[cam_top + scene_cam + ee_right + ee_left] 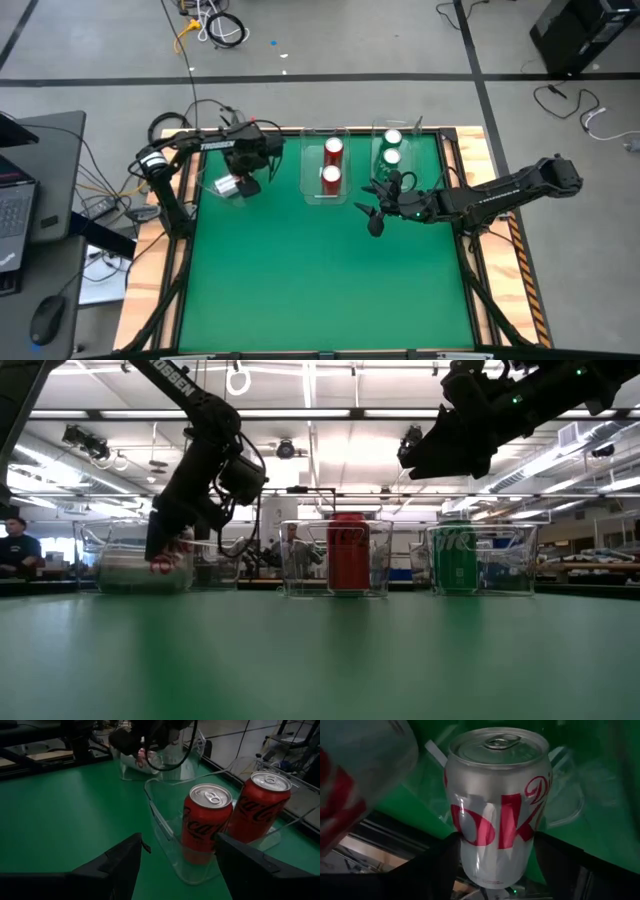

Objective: Sort soda cans
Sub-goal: Put the red-silver soda can into the left transparent bin

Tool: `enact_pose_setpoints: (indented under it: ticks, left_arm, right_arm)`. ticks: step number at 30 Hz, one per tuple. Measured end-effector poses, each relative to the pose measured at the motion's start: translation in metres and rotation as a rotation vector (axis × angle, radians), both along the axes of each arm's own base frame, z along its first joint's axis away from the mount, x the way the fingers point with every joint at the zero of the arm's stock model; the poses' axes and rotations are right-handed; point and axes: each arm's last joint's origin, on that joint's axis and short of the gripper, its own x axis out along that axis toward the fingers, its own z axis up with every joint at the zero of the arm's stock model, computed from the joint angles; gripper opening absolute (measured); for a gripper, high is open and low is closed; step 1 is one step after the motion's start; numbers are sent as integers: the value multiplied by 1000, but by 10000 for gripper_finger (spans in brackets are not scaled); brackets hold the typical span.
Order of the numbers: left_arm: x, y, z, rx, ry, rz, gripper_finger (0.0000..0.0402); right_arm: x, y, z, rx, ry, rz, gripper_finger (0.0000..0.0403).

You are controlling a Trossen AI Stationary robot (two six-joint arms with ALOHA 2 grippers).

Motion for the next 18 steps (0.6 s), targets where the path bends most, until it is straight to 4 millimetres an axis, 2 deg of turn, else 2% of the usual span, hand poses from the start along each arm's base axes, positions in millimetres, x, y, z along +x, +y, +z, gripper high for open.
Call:
enact_pose_setpoints:
  ticks: [4,8,13,18]
  left_arm:
    - [7,5,12,47,-29,-9,235]
    - [17,13,26,132,-101,-19,191]
    - [23,27,20,150,-233,-18,107]
    - [17,36,12,86,-268,11,20]
  right_arm:
    - [0,0,0,3,0,7,254]
    - [0,0,0,3,0,7,250]
    - [0,0,0,3,0,7,249]
    - [0,1,0,10,3,16,249]
